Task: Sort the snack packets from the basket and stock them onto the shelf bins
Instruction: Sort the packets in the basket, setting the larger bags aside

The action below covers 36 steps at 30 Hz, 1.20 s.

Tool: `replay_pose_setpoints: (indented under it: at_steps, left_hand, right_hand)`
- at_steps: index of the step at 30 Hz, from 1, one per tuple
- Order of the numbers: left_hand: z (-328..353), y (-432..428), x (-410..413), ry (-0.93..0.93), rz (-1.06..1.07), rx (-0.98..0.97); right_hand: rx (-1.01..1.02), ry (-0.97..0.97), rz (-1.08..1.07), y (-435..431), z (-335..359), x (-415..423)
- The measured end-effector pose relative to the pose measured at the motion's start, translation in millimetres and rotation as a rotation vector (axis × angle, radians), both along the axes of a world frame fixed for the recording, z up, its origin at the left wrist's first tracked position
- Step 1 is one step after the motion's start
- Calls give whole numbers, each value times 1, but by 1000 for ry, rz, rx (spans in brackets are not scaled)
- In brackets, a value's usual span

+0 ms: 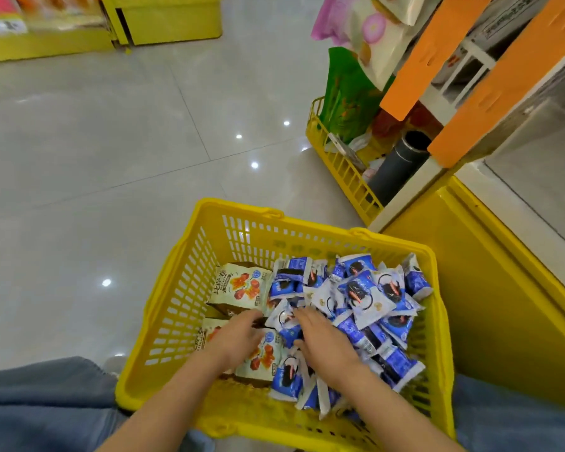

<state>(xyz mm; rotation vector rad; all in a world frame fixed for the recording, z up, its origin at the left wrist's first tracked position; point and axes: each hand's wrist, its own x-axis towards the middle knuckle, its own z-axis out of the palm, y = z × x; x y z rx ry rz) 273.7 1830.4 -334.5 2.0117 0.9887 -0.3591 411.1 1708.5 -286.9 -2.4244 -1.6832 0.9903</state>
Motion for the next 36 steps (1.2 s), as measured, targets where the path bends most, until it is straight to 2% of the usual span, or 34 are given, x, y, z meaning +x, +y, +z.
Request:
replay_pose_setpoints:
  at_steps: [3, 6, 12, 16, 21, 24, 26, 28, 32, 36]
  left_hand:
    - [-14, 4, 19, 64, -43, 84]
    - [-22, -2, 33, 39, -38, 52]
    - [-26, -17, 45, -27, 147, -105]
    - [-17, -21, 43, -100, 240, -263]
    - [13, -16, 34, -355, 323, -289]
    - [34, -16, 26, -407, 357, -352]
    - [46, -21, 23, -431, 345, -411]
    - [56, -29, 22, -443, 305, -444]
    - [71, -54, 32, -417, 122, -344]
    - [73, -94, 40, -381, -89, -256]
  right_hand:
    - [-70, -102, 99, 5, -9, 12]
    - [-67, -187, 198, 6, -13, 15]
    - [5, -98, 195, -8, -7, 19]
    - [92, -47, 149, -20, 2, 23]
    - [170, -41, 101, -24, 18, 19]
    - [292, 61, -72, -26, 36, 15]
    - [361, 150, -270, -29, 50, 16]
    - [370, 221, -357, -33, 59, 23]
    - [132, 273, -209, -54, 73, 53]
    - [-10, 229, -220, -93, 77, 75]
